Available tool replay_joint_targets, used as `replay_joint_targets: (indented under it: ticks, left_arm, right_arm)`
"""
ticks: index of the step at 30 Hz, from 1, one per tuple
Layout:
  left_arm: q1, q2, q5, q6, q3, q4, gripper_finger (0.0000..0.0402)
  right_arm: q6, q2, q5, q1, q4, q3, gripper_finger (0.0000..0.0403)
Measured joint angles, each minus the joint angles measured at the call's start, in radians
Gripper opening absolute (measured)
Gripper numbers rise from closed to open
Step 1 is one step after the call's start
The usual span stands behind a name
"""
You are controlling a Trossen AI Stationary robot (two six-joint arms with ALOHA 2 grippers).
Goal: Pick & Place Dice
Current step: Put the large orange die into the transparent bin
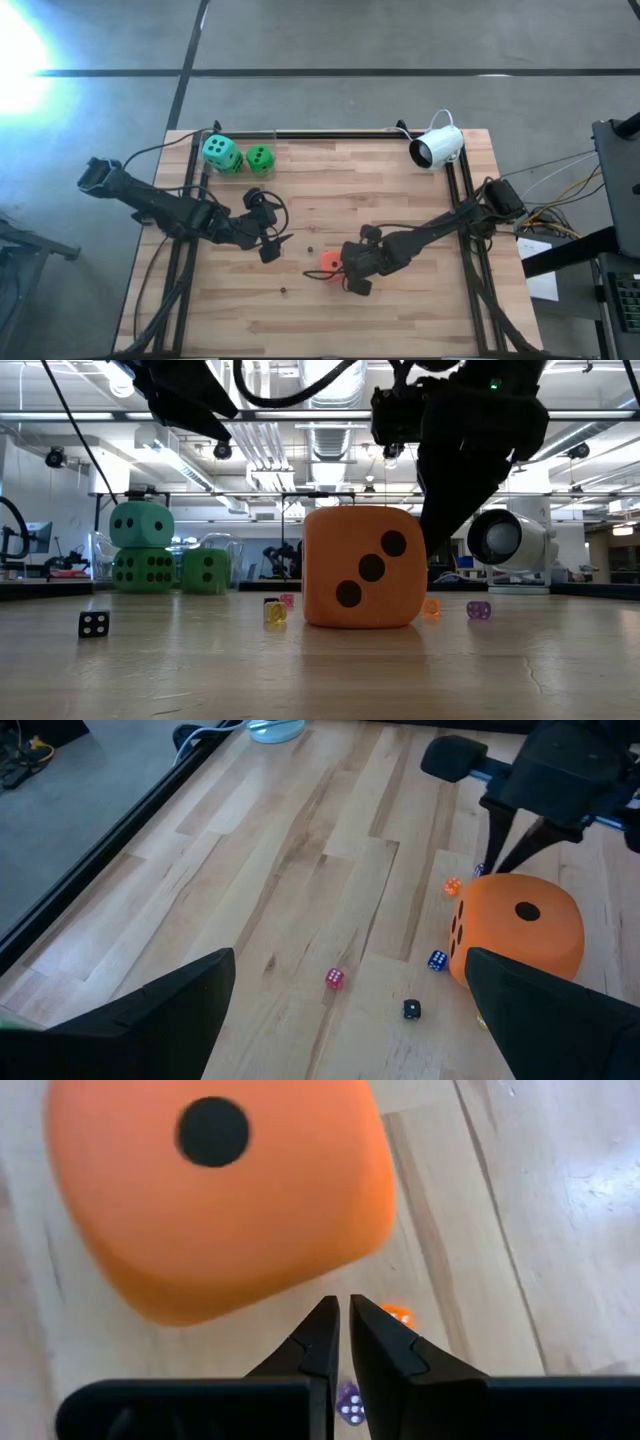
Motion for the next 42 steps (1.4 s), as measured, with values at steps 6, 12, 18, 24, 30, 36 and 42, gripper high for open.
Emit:
replay_joint_targets:
  ticks: [6, 12, 18, 24, 30, 36, 42]
  left_arm:
    - [0.0, 0.0, 0.0, 0.0, 0.0, -0.001, 0.0399]
    - [0.0, 0.0, 0.0, 0.0, 0.0, -0.002, 0.0399]
    - [0.0, 0.0, 0.001, 0.0, 0.0, -0.002, 0.0399]
    - [0.0, 0.0, 0.001, 0.0, 0.0, -0.002, 0.0399]
    - [0.0, 0.0, 0.001, 0.0, -0.002, -0.002, 0.0399]
    - [0.0, 0.0, 0.001, 0.0, -0.002, -0.002, 0.0399]
    - [0.0, 0.0, 0.001, 0.0, -0.002, -0.002, 0.0399]
  right_arm:
    - [-0.011, -0.05, -0.001, 0.041, -0.03, 0.037, 0.0027]
    - [-0.112, -0.046, -0.01, 0.117, -0.004, 0.103, 0.0027]
    - [-0.166, 0.0, -0.052, 0.14, 0.09, 0.121, 0.0027]
    - [-0.192, 0.075, -0.093, 0.118, 0.131, 0.14, 0.0027]
    - [-0.218, 0.133, -0.088, 0.073, 0.154, 0.14, 0.0027]
    - [-0.248, 0.175, -0.08, 0.014, 0.15, 0.148, 0.0027]
    - [-0.298, 0.171, -0.006, -0.042, 0.151, 0.153, 0.0027]
